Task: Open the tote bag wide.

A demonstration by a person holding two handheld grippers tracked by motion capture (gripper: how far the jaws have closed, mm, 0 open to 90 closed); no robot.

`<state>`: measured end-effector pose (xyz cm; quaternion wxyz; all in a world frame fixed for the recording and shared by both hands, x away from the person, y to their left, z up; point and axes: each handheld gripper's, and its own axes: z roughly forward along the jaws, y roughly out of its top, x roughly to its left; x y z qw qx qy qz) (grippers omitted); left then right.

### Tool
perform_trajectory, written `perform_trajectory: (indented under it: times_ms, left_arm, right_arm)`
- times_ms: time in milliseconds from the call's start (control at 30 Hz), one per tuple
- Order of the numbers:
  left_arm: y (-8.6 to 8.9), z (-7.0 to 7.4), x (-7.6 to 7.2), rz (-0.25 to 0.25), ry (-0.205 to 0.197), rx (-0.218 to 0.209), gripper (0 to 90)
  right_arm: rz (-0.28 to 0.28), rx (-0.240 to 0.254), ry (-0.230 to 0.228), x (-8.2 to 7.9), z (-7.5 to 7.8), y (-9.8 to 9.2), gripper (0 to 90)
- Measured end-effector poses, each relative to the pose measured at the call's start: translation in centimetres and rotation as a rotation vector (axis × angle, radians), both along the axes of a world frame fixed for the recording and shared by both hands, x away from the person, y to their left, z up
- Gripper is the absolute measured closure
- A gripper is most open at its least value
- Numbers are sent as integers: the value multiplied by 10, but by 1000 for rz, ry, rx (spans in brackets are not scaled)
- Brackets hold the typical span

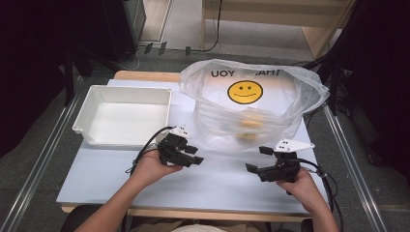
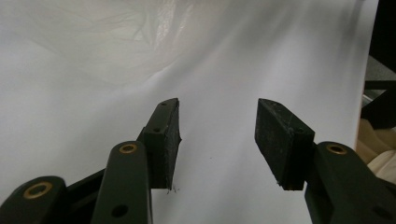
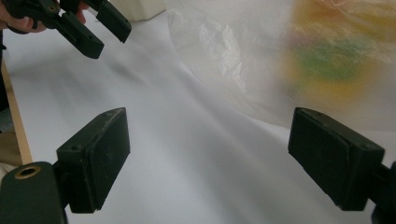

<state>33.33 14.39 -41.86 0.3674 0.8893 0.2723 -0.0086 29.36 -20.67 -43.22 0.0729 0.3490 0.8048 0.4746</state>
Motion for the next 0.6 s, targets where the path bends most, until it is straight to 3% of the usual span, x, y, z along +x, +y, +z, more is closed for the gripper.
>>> perform_trajectory:
  times_ms: [67, 167, 300, 433, 533, 600]
  left_arm:
    - [1, -1, 1, -2, -1, 0, 472]
    - [3, -1, 2, -17, 21, -34, 429]
    - [3, -1, 1, 10, 10, -13, 479]
    - [4, -1, 0, 14, -9, 2, 485]
    - [5, -1, -1, 41, 3, 2, 491]
    - [6, -1, -1, 40, -3, -2, 494]
  right_arm:
    - [19, -29, -8, -2, -2, 2, 133]
    - [39, -41, -14, -4, -2, 2, 133]
    - [60, -34, 13, -4, -1, -1, 130]
    - [64, -31, 5, -4, 0, -1, 141]
    - [63, -66, -18, -4, -1, -3, 243]
    - [72, -61, -14, -4, -1, -4, 294]
